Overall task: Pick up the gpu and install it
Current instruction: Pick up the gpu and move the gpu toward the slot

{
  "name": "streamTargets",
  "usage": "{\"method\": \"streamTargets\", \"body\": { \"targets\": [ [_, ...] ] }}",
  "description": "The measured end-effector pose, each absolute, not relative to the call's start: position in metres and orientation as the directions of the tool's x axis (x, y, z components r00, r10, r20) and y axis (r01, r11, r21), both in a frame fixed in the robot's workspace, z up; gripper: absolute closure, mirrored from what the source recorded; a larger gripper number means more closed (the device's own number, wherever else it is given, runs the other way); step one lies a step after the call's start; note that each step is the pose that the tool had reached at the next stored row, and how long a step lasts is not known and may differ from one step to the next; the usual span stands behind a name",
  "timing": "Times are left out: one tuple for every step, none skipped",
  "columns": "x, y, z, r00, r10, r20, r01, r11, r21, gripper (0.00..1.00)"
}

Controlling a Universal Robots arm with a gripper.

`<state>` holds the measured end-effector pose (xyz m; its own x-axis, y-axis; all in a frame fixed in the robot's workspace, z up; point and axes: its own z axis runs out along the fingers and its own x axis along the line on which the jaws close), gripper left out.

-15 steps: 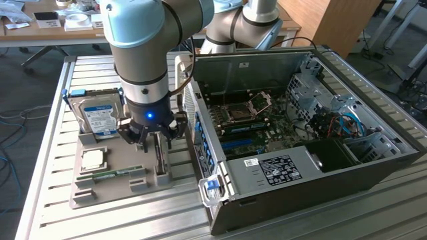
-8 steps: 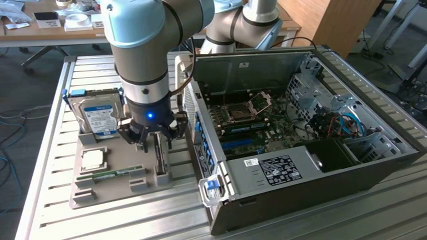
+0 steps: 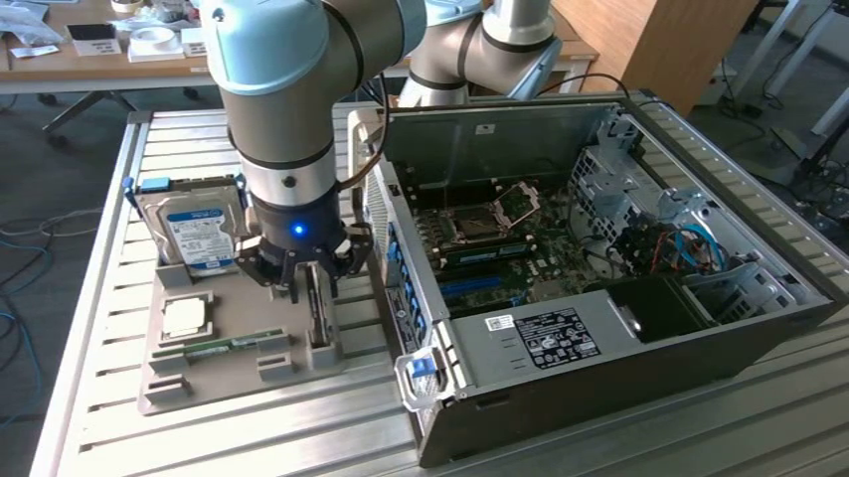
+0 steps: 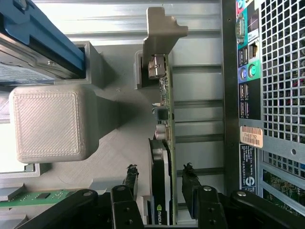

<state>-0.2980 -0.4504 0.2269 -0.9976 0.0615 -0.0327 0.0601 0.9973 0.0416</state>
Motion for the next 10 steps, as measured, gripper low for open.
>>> {"method": "streamTargets", "body": {
  "targets": [
    [-0.298, -0.4504, 0.2269, -0.998, 0.062, -0.033, 0.06, 0.997, 0.042, 0.49],
    [-0.298, -0.4504, 0.2269, -0.998, 0.061, -0.033, 0.06, 0.997, 0.042, 0.49],
    [-0.298, -0.4504, 0.2269, -0.998, 0.061, -0.033, 0.06, 0.997, 0.042, 0.49],
    [-0.298, -0.4504, 0.2269, -0.998, 0.061, -0.033, 0.06, 0.997, 0.042, 0.49],
    [-0.298, -0.4504, 0.2269, -0.998, 0.061, -0.033, 0.06, 0.997, 0.042, 0.49],
    [-0.298, -0.4504, 0.2269, -0.998, 0.062, -0.033, 0.06, 0.997, 0.042, 0.49],
    [-0.2981, -0.4503, 0.2269, -0.998, 0.062, -0.033, 0.06, 0.997, 0.042, 0.49],
    [-0.2987, -0.4502, 0.2269, -0.998, 0.062, -0.033, 0.06, 0.997, 0.042, 0.49],
    [-0.2995, -0.4502, 0.2269, -0.998, 0.062, -0.033, 0.06, 0.997, 0.042, 0.49],
    [-0.3001, -0.4502, 0.2269, -0.998, 0.062, -0.034, 0.06, 0.997, 0.042, 0.49]
  ]
}}
